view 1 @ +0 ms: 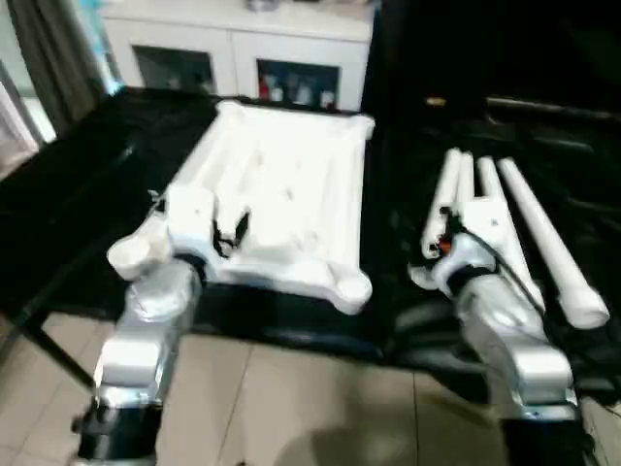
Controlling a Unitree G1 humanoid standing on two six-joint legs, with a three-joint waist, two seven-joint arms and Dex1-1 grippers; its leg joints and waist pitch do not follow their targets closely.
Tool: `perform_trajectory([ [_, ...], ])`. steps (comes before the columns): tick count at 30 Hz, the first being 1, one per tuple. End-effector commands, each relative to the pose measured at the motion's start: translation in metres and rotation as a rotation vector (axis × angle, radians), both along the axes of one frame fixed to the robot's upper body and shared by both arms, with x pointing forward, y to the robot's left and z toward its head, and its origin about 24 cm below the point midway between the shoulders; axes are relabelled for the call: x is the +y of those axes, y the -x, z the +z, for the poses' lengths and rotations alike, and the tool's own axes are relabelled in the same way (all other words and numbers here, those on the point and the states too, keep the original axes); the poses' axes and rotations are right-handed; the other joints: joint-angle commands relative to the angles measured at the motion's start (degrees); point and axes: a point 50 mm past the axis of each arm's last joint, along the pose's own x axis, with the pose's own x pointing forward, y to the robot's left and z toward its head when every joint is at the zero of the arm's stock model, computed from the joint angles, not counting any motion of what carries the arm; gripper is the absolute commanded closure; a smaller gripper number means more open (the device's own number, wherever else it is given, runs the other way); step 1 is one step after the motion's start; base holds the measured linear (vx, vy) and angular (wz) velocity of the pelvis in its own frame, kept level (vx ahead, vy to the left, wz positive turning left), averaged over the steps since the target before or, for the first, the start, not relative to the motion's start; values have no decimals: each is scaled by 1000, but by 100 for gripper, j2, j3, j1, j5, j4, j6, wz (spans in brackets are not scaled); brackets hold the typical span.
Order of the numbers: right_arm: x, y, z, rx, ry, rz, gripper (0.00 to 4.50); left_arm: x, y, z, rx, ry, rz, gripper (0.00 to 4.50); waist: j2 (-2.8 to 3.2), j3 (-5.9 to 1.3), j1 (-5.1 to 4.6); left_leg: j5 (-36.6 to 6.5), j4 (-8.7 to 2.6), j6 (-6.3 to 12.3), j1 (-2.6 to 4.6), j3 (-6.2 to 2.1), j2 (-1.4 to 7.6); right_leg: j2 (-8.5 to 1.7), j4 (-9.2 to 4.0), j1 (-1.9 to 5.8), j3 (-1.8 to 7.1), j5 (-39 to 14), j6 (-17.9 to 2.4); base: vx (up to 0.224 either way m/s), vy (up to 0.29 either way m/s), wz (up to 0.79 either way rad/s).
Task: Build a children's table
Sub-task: Move to table
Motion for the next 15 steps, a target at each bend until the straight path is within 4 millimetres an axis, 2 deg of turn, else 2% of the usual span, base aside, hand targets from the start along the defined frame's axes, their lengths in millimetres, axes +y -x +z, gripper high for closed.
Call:
perform_trajectory([
  [1, -13, 2, 0, 5, 11, -49, 58, -11, 0, -9, 37, -1, -49, 100, 152, -320, -279, -31, -681, 2473, 802, -693, 908, -239, 295, -764, 74, 124, 420, 140, 11, 5],
  [2, -12, 3, 0, 3, 11, -49, 58, -9, -1, -9, 38, -2, -50, 100, 80, -305, -295, 30, -704, 2524, 712, -590, 840, -271, 215, -737, 123, 303, 423, 113, -14, -3],
  [3, -12, 3, 0, 3, 11, -49, 58, -9, -1, -9, 38, -3, -50, 100, 15, -327, -284, 53, -667, 2433, 684, -493, 704, -322, 38, -706, 179, 523, 337, 176, -67, 1],
  [4, -11, 3, 0, 4, 9, -49, 58, -7, -2, -7, 37, -5, -52, 100, -397, -345, -90, -591, -56, 1606, -41, 155, -220, -666, -859, 130, 805, 134, -244, 115, -68, 2],
  [5, -10, 4, -2, 7, 6, -49, 58, -6, -3, -5, 32, -10, -52, 100, -429, -369, 34, -673, 336, 1391, -265, 154, -316, -998, -1005, 445, 1128, -397, -429, 127, -90, 6],
  [6, -10, 4, -2, 8, 5, -49, 58, -5, -3, -5, 31, -11, -52, 100, -383, -398, 63, -395, 508, 1144, -454, 22, -192, -1164, -957, 622, 1175, -654, -635, 132, -79, -6],
  [7, -7, 4, -4, 14, 0, -46, 58, -3, -5, -3, 23, -14, -49, 100, -316, -346, 51, 292, 606, 475, -684, -43, -158, -972, -870, 610, 898, -321, -824, 132, -79, -6],
  [8, -5, 5, -6, 19, -1, -41, 58, -1, -6, -1, 17, -14, -47, 100, -258, -332, 60, 464, 524, 353, -672, -69, -92, -954, -904, 576, 804, -278, -1029, 129, -48, -15],
  [9, -3, 5, -8, 27, 5, -35, 58, 0, -6, -1, 13, -15, -42, 100, -196, -302, 62, 604, 395, 307, -644, -74, -31, -892, -961, 512, 707, -384, -1190, 118, -4, -4],
  [10, -1, 7, -11, 34, 17, -26, 58, 1, -6, -3, 14, -13, -37, 100, 126, -299, 37, 681, -226, 421, -370, -59, 243, -612, -1048, 393, 333, -929, -1149, 118, -4, -4],
  [11, 0, 7, -11, 34, 17, -25, 58, 1, -6, -3, 15, -13, -37, 100, 261, -284, -8, 391, -494, 394, -217, -131, 371, -358, -954, 362, 133, -886, -858, 151, 70, -5],
  [12, 0, 7, -10, 32, 17, -21, 58, 0, -5, -4, 16, -12, -38, 100, 344, -231, -184, -148, -682, 580, -103, -392, 554, -13, -564, 202, -46, -768, -605, 190, 99, -9],
  [13, 0, 7, -9, 29, 14, -19, 58, -2, -4, -5, 18, -9, -40, 100, 360, -431, -410, -468, -677, 1321, 708, -874, 903, 25, 84, -452, -60, -661, -238, 190, 99, -9],
  [14, 0, 6, -9, 27, 11, -20, 58, -4, -4, -5, 20, -7, -44, 100, 331, -408, -371, -283, -604, 1909, 684, -899, 958, -86, 292, -614, 37, -363, 152, 164, 54, 5],
  [15, -1, 5, -9, 29, 6, -26, 58, -7, -3, -6, 20, -3, -56, 100, 342, -389, -347, -122, -588, 2094, 657, -851, 944, -123, 353, -697, 61, -224, 332, 119, 26, 11],
])
